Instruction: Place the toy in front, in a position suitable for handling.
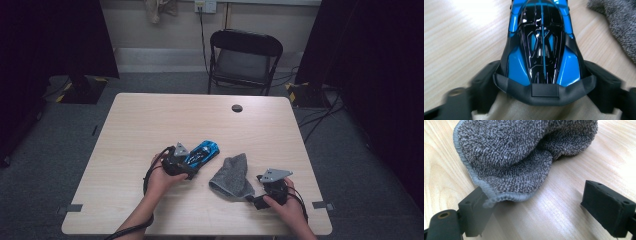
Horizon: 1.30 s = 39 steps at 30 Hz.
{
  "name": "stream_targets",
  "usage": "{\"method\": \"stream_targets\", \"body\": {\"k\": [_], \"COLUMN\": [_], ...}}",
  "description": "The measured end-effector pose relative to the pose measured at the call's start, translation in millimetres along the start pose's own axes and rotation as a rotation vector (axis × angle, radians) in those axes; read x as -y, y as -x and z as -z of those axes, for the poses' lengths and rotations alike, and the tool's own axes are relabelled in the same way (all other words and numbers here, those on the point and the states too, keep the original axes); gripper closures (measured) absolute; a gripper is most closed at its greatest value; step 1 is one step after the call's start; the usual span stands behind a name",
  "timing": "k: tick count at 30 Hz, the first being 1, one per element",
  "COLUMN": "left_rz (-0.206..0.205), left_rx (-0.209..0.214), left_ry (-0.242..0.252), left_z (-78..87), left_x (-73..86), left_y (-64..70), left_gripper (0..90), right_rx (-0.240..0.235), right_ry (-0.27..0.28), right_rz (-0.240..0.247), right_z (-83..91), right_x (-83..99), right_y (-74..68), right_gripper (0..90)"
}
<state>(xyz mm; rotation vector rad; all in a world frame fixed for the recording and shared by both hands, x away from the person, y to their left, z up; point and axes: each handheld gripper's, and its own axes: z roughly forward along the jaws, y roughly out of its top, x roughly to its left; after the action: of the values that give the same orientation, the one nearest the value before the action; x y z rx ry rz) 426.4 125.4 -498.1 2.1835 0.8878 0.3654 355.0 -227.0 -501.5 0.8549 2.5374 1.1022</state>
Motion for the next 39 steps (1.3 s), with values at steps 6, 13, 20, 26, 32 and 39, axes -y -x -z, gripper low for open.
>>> {"method": "stream_targets", "body": {"k": [6, 13, 20, 26, 32, 39], "left_rz": [-0.003, -0.013, -0.012, -0.014, -0.014, -0.014], "left_rx": [0.002, -0.002, 0.001, -0.001, -0.002, -0.002], "left_ry": [0.016, 0.024, 0.025, 0.025, 0.024, 0.024], "left_z": [0.0, 0.1, -0.1, 0.0, 0.1, 0.0], "left_x": [1.7, 3.0, 3.0, 3.0, 3.0, 3.1], "left_y": [-0.2, -0.7, -0.7, -0.7, -0.7, -0.7], "left_gripper": [24.1, 24.3, 24.3, 24.2, 24.3, 24.2], "right_rx": [0.001, 0.010, 0.023, 0.037, 0.121, 0.183], "right_ry": [-0.001, -0.034, -0.002, -0.029, -0.040, -0.069], "right_rz": [0.000, -0.104, -0.203, -0.310, -0.322, -0.248], "right_z": [0.2, 23.4, 41.4, -2.2, -35.4, -55.5], "right_x": [0.0, -21.0, -63.5, -82.9, -80.4, -72.8], "right_y": [-0.1, 1.8, -3.4, -14.8, -22.0, -26.0], "right_gripper": [11.7, 14.4, 17.9, 26.1, 26.7, 26.6]}}
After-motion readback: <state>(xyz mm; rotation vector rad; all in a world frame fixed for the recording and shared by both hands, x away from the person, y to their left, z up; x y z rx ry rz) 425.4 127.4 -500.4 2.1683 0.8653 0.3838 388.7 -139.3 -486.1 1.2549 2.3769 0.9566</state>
